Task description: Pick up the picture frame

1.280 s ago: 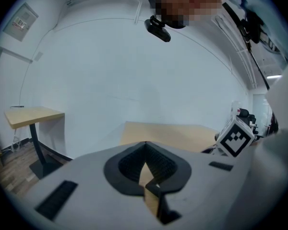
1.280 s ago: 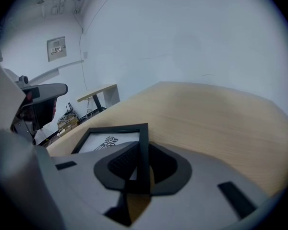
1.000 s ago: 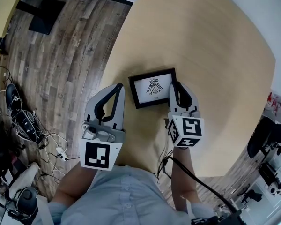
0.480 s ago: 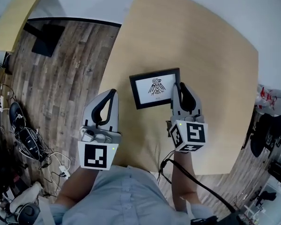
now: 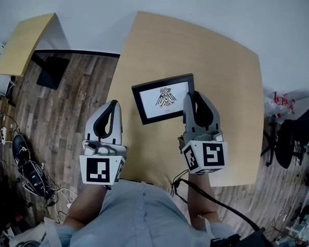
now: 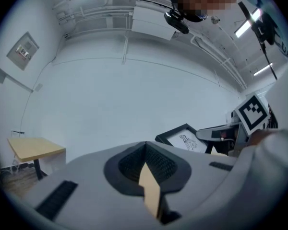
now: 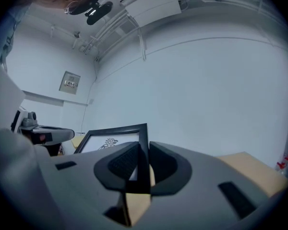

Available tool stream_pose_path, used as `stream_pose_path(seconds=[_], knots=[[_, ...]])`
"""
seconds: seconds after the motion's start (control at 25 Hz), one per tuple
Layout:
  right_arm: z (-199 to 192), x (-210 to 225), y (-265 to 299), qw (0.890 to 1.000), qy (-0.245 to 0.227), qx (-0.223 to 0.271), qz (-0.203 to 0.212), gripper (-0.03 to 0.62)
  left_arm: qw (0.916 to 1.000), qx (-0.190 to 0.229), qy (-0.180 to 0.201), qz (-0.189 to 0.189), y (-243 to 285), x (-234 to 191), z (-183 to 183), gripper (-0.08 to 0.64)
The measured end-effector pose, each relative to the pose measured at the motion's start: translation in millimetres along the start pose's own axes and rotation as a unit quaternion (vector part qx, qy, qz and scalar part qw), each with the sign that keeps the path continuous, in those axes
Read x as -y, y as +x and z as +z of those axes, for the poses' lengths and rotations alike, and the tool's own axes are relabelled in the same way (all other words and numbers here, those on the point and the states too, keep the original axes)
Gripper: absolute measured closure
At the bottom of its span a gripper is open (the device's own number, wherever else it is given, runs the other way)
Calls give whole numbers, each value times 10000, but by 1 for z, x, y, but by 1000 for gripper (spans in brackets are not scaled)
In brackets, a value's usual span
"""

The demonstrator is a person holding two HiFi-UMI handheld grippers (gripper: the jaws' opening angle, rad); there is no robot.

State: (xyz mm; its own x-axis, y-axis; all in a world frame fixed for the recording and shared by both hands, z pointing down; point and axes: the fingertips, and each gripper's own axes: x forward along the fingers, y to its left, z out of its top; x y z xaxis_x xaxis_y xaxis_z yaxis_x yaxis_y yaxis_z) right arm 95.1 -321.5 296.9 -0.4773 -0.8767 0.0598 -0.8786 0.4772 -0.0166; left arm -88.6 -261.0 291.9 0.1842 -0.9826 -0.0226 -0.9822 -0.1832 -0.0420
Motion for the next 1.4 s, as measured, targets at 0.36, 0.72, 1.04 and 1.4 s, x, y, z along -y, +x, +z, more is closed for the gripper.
stream_pose_path(seconds=[0.36, 0.72, 1.04, 1.4], knots=[[38, -1, -37, 9984, -141, 554, 40, 526, 9991, 382, 176, 24, -8, 22, 38, 560], [47, 4, -63, 9970, -157, 760, 45, 526, 9977, 593, 329, -48, -15, 46, 59, 560], [50, 13, -64, 9965, -64, 828, 50, 526, 9972, 626, 405, -66, -10, 55, 63, 560], [52, 14, -70, 9960, -57, 883, 82, 526, 9969, 643, 450, -66, -14, 61, 65, 560]])
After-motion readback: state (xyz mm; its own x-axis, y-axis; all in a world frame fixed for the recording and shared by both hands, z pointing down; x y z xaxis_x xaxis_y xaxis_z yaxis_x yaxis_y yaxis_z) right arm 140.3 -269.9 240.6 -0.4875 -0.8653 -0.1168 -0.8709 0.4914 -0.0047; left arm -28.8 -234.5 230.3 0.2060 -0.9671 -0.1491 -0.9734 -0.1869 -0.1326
